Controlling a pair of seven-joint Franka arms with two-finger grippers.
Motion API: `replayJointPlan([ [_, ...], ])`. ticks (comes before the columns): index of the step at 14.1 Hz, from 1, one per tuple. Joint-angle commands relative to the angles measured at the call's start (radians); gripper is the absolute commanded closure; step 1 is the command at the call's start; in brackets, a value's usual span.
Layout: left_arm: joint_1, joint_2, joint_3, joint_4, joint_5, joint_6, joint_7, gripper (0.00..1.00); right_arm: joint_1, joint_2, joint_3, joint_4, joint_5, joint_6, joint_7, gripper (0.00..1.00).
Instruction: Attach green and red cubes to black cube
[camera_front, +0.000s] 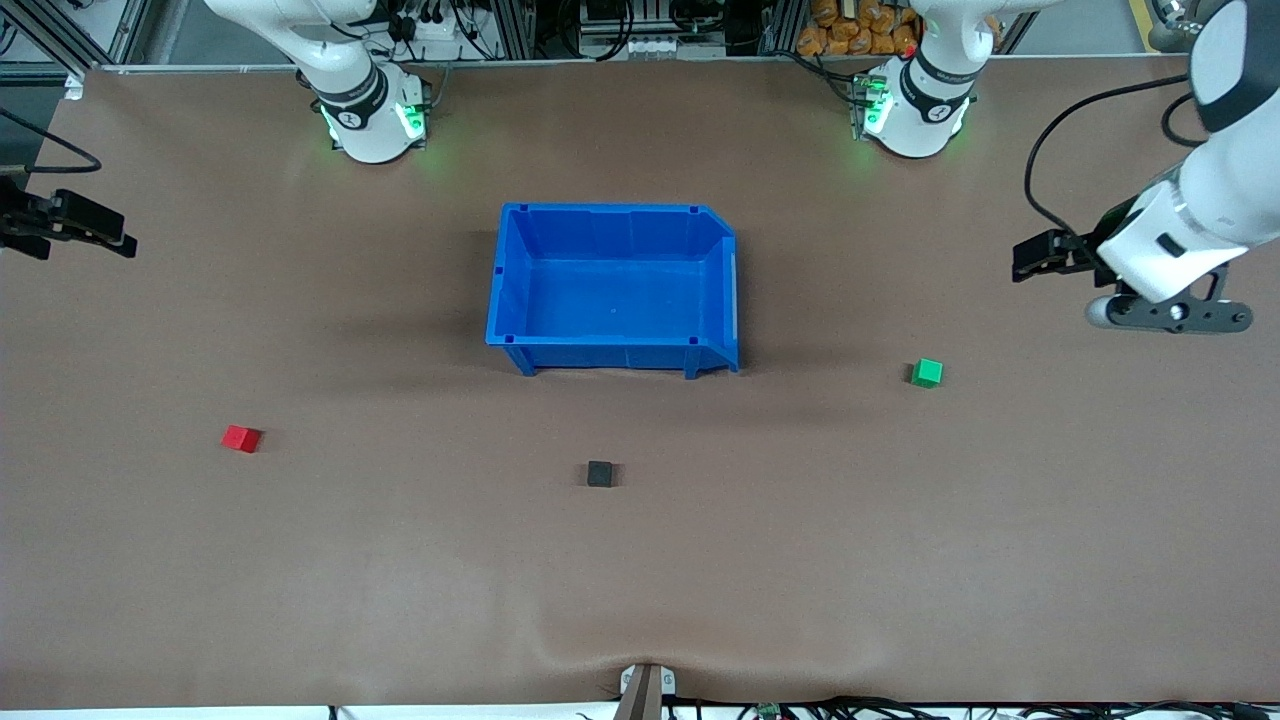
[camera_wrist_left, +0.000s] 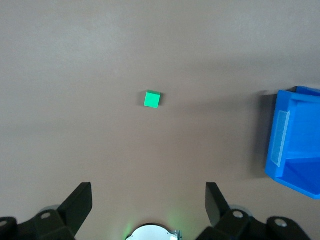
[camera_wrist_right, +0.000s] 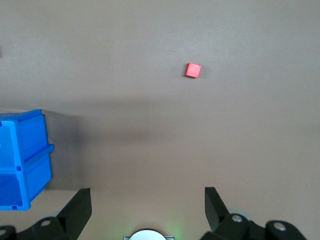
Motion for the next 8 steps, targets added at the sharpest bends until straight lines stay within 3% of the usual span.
replayJointPlan([
  [1,0.010,-0.004,-0.011,-0.107,0.010,0.114,0.002,0.00,-0.031,0.005,0.016,-0.002,-0.002,0.014,-0.015,0.00],
  [8,-0.001,0.114,-0.043,-0.175,0.056,0.333,0.022,0.00,-0.037,0.034,0.016,-0.001,0.003,0.021,-0.017,0.00],
])
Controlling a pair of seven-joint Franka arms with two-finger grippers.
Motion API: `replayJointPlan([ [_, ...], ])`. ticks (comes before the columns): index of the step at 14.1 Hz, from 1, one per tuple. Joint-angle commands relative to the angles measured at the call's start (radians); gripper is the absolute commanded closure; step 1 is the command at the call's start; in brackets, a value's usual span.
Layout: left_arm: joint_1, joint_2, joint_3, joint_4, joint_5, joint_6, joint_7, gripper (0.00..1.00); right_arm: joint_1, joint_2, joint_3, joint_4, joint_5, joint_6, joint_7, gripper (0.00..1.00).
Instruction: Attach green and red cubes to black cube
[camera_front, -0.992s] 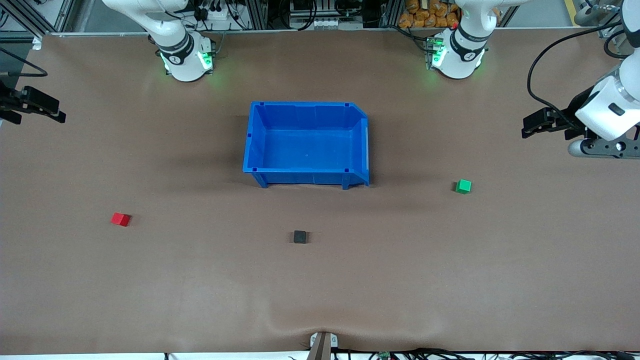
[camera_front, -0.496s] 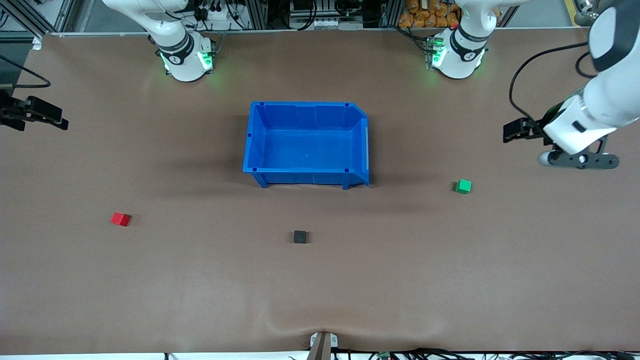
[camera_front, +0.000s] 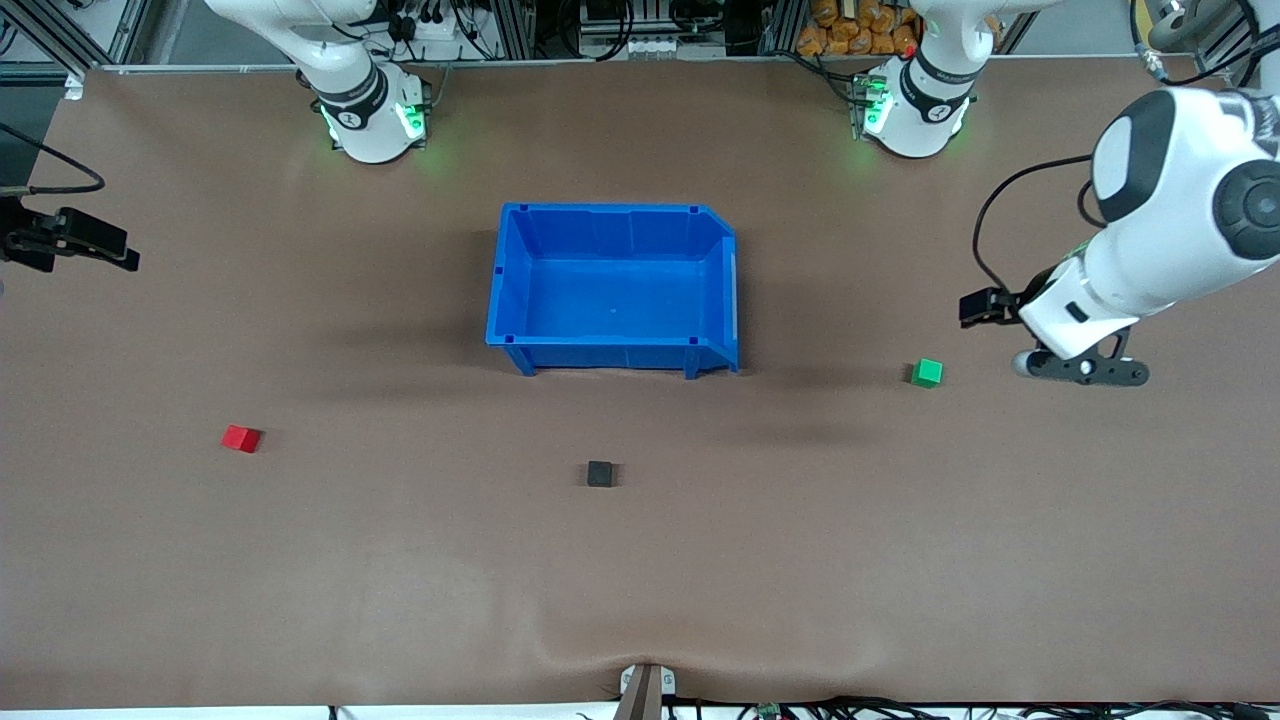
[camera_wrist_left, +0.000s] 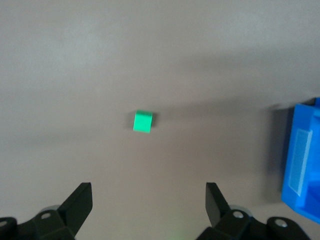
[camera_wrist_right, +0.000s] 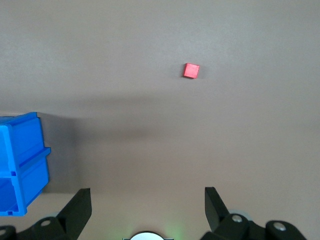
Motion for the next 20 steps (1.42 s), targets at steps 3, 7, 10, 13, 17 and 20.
replayJointPlan([
  [3,-0.004,0.046,-0.034,-0.090,0.091,0.170,0.010,0.00,-0.030,0.026,0.016,-0.002,0.001,0.031,-0.017,0.00],
  [7,0.002,0.121,-0.033,-0.095,0.096,0.216,0.010,0.00,-0.029,0.052,0.018,-0.003,0.003,0.046,-0.015,0.00],
  [10,-0.002,0.174,-0.033,-0.100,0.097,0.278,0.010,0.00,-0.036,0.069,0.016,-0.003,0.001,0.046,-0.017,0.00],
  [13,0.004,0.188,-0.033,-0.158,0.106,0.373,0.010,0.00,-0.039,0.086,0.016,-0.003,0.001,0.051,-0.011,0.00],
  [17,0.013,0.223,-0.033,-0.173,0.212,0.381,0.010,0.00,-0.038,0.112,0.016,-0.003,0.001,0.072,-0.011,0.00],
  [20,0.056,0.259,-0.034,-0.181,0.220,0.394,0.010,0.00,-0.044,0.136,0.016,-0.003,0.001,0.081,-0.011,0.00],
])
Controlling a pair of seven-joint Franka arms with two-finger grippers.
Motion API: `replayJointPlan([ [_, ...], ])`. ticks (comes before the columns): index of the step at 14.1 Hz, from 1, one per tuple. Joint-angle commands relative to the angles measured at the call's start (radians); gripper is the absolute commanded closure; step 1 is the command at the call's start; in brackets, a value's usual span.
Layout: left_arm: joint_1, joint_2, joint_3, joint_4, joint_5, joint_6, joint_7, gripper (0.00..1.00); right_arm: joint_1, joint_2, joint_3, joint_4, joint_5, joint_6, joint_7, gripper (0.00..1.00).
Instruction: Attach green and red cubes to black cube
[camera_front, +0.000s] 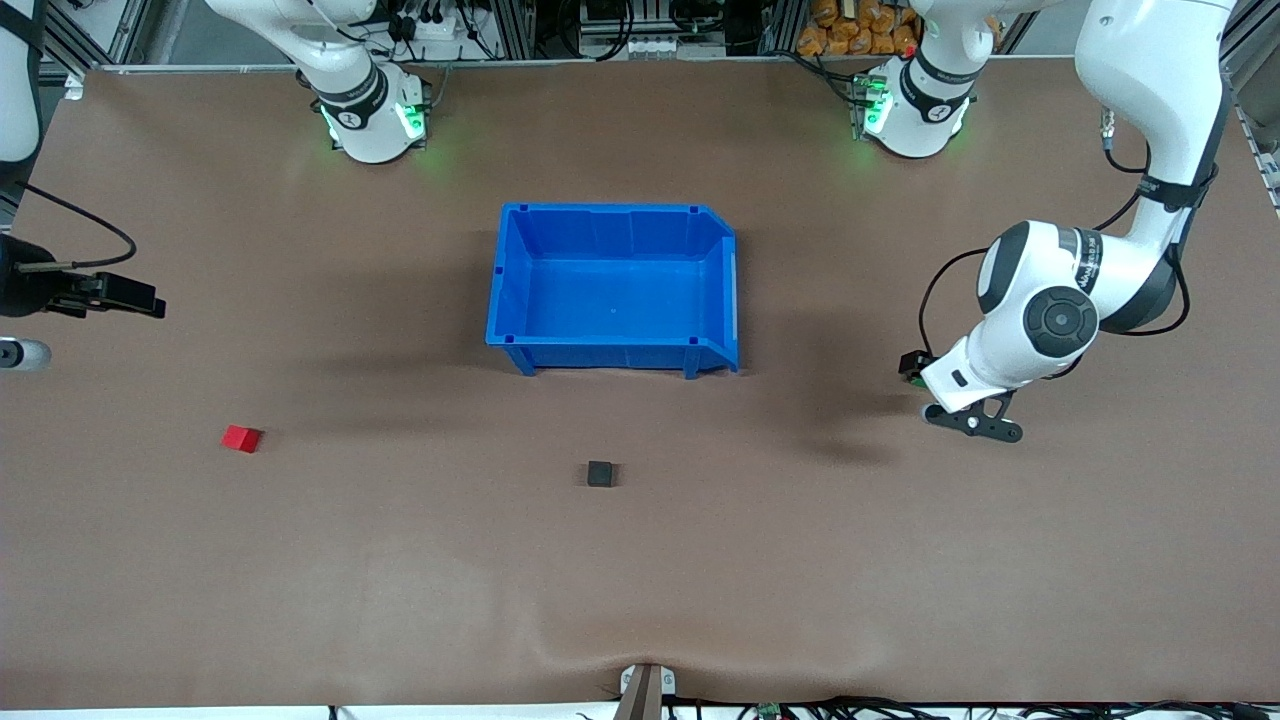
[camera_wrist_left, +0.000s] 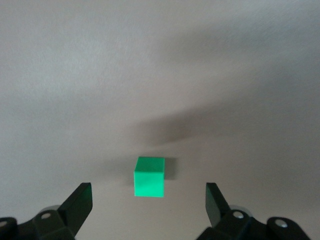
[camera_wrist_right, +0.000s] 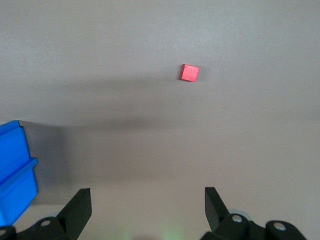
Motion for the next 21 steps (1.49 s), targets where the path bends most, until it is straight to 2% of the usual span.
replayJointPlan([
  [1,0.035,0.029,-0.008,-0.013,0.026,0.036,0.010,0.00,-0.028,0.017,0.016,0.003,0.001,0.016,-0.009,0.00],
  [4,0.035,0.072,-0.008,-0.013,0.026,0.065,0.010,0.00,-0.029,0.053,0.016,0.004,-0.001,0.017,-0.009,0.00],
  [5,0.033,0.084,-0.008,-0.011,0.026,0.068,0.010,0.08,-0.028,0.058,0.016,0.004,0.001,0.025,-0.007,0.00],
  [8,0.024,0.101,-0.006,-0.011,0.026,0.068,0.010,0.11,-0.023,0.073,0.016,0.003,0.001,0.045,-0.006,0.00],
  [10,0.024,0.123,-0.006,-0.008,0.026,0.078,0.010,0.18,-0.020,0.086,0.016,0.004,0.001,0.051,-0.004,0.00],
  [15,0.033,0.129,-0.006,-0.011,0.026,0.084,0.010,0.20,-0.019,0.106,0.017,-0.002,-0.004,0.128,-0.004,0.00],
  [21,0.036,0.141,-0.006,-0.013,0.026,0.079,0.010,0.29,-0.028,0.132,0.017,-0.004,-0.004,0.160,-0.004,0.00],
])
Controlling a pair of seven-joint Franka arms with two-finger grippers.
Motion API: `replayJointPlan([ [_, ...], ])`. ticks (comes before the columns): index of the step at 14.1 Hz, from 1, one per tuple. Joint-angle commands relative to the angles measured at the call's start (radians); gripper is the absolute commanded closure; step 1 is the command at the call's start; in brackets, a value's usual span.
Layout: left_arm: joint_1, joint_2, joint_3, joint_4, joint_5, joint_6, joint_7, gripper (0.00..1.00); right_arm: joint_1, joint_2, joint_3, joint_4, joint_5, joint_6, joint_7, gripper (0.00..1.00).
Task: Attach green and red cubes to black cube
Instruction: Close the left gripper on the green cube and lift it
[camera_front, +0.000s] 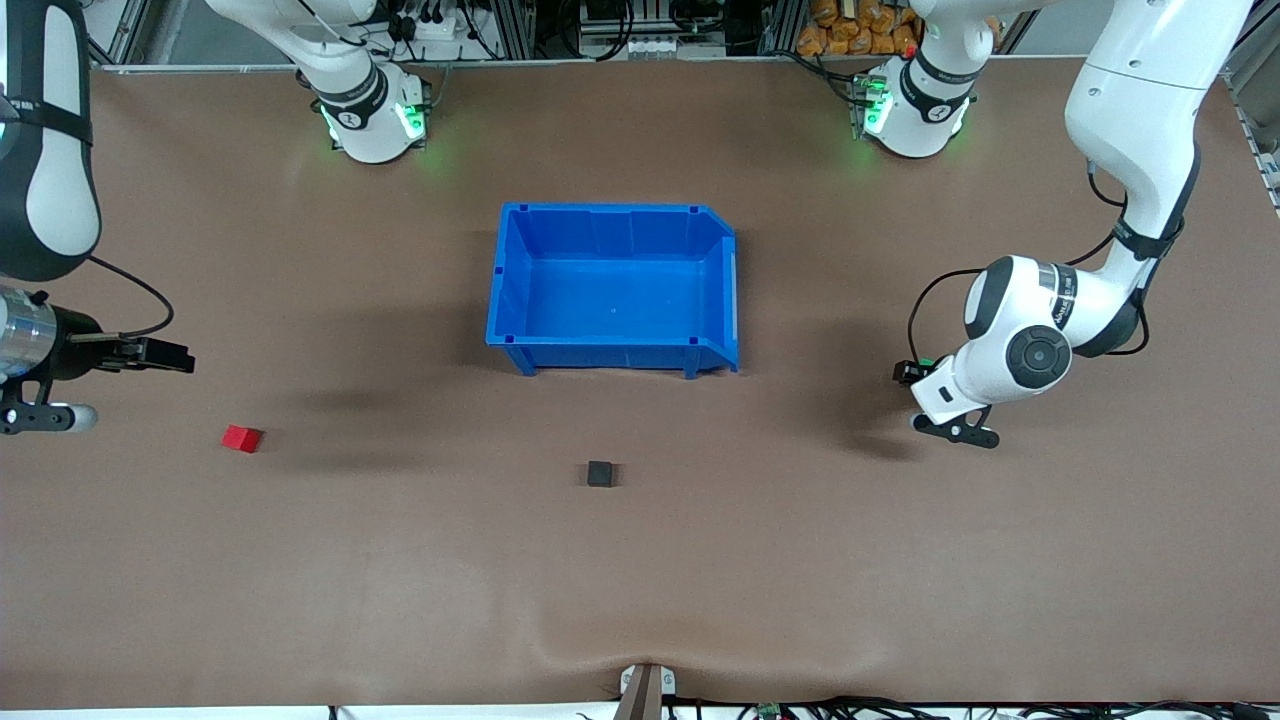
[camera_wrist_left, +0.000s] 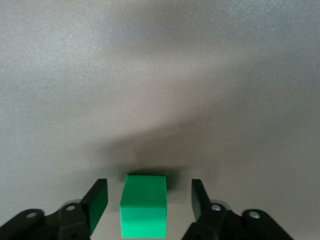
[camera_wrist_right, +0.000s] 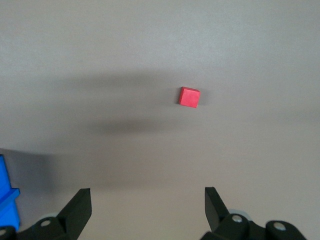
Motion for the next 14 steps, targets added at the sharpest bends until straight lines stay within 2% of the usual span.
replayJointPlan([
  [1,0.009,0.002,-0.005,-0.003,0.019,0.004,0.008,0.31,-0.020,0.007,0.013,-0.004,-0.004,0.015,-0.004,0.00],
  [3,0.009,0.002,-0.003,-0.003,0.019,0.004,0.008,0.39,-0.022,0.021,0.013,-0.004,-0.004,0.022,-0.004,0.00],
  [4,0.011,0.002,-0.003,-0.003,0.019,0.004,0.008,0.49,-0.022,0.025,0.013,-0.002,-0.006,0.024,-0.004,0.00],
  [6,0.011,0.004,-0.003,-0.001,0.019,0.004,0.006,0.58,-0.022,0.042,0.013,-0.004,-0.004,0.045,-0.004,0.00],
  [9,0.017,0.004,-0.003,-0.001,0.019,0.004,0.005,0.87,-0.022,0.065,0.013,-0.004,-0.004,0.074,-0.004,0.00],
  [10,0.017,0.004,-0.005,-0.001,0.019,0.004,0.003,1.00,-0.023,0.071,0.013,-0.005,-0.004,0.087,-0.004,0.00],
  [14,0.020,-0.005,-0.005,0.002,-0.001,0.001,-0.042,1.00,-0.029,0.103,0.013,-0.007,-0.004,0.130,-0.004,0.00],
])
